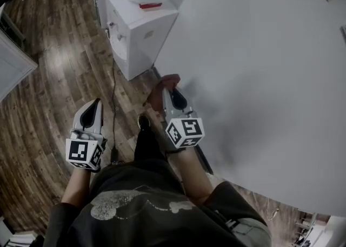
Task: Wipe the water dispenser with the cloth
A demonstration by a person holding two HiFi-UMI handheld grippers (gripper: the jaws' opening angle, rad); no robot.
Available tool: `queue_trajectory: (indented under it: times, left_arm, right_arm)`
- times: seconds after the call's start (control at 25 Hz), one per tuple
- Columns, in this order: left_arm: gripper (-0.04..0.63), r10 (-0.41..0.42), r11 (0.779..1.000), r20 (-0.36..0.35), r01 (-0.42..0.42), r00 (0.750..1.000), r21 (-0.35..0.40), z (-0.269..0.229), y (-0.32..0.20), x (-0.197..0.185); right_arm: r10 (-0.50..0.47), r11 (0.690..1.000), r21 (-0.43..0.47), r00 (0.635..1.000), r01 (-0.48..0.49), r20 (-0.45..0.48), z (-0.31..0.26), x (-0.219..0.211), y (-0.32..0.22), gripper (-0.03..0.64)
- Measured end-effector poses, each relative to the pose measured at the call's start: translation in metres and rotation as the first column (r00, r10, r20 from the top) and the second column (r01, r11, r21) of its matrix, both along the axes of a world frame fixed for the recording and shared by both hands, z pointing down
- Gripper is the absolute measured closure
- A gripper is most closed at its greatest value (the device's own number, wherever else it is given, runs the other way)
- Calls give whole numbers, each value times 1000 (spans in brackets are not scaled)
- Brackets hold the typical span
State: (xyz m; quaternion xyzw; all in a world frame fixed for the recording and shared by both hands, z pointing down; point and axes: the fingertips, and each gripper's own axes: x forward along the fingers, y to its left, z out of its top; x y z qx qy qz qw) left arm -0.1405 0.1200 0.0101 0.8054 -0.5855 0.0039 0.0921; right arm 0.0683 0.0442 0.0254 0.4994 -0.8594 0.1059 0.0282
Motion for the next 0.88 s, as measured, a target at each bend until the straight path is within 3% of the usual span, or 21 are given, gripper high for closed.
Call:
queue_trajectory:
  times: [0.16,0.36,0.6,0.88]
  left_arm:
    - [577,-44,999,4,44,999,-28,0,-57,11]
    - [577,-107,993,14,108,994,-56,8,-129,20]
    - [577,-147,988,5,147,989,-35,11,-191,30]
    - [577,-188,981,-32,185,982,-59,41,-215,17]
  right_arm:
    - [-71,997,-13,997,71,2,-2,-1,-65,574]
    - [-184,983,-6,981,184,-60,5,-17,-130,574]
    - [-365,930,18,928,367,-72,18,-74,-172,574]
    - [-401,901,134,910,413,-108,23,-128,-215,573]
